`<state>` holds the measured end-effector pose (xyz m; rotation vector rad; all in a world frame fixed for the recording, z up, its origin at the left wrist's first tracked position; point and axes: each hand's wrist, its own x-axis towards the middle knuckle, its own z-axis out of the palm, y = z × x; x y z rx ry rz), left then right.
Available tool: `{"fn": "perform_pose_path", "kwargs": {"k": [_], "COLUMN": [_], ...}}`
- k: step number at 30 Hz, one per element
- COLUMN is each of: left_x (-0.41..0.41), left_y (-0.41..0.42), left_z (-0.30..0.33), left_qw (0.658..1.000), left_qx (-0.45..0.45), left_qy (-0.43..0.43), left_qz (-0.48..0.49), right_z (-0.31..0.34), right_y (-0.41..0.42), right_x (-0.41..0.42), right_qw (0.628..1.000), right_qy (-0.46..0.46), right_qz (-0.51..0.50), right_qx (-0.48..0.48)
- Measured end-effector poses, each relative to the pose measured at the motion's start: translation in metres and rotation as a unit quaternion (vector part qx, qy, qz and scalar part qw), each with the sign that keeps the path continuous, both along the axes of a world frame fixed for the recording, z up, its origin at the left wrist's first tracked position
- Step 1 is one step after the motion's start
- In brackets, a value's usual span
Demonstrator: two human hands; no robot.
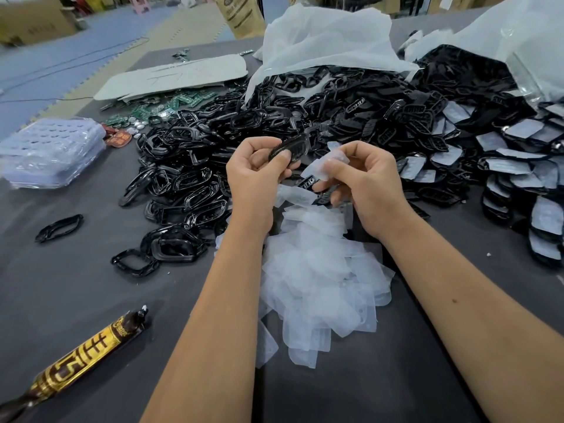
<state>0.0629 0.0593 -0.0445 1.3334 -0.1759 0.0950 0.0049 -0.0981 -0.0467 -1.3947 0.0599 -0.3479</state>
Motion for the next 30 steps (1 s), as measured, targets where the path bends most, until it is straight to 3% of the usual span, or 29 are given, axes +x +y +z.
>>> {"fn": "perform_pose_path", "kwargs": {"k": [18,30], "left_x": [0.0000,-0.0011], "left_y": [-0.0055,-0.0092], "left_z": [-0.0045,-0.0045], "left_qw": [0.994,0.995], "left_qx": [0.106,0.075], "left_qy": [-0.017,0.008], "left_qz": [-0.016,-0.064], "right_z": [-0.0007,-0.0074], "right_y": [-0.0029,0.0004], "right_x": [0.0023,0.0058], "right_qw": [0.996,0.995], "right_qy": [-0.024,-0.051], "right_qz": [-0.020,-0.064], "right_qx": [0.078,-0.051]}}
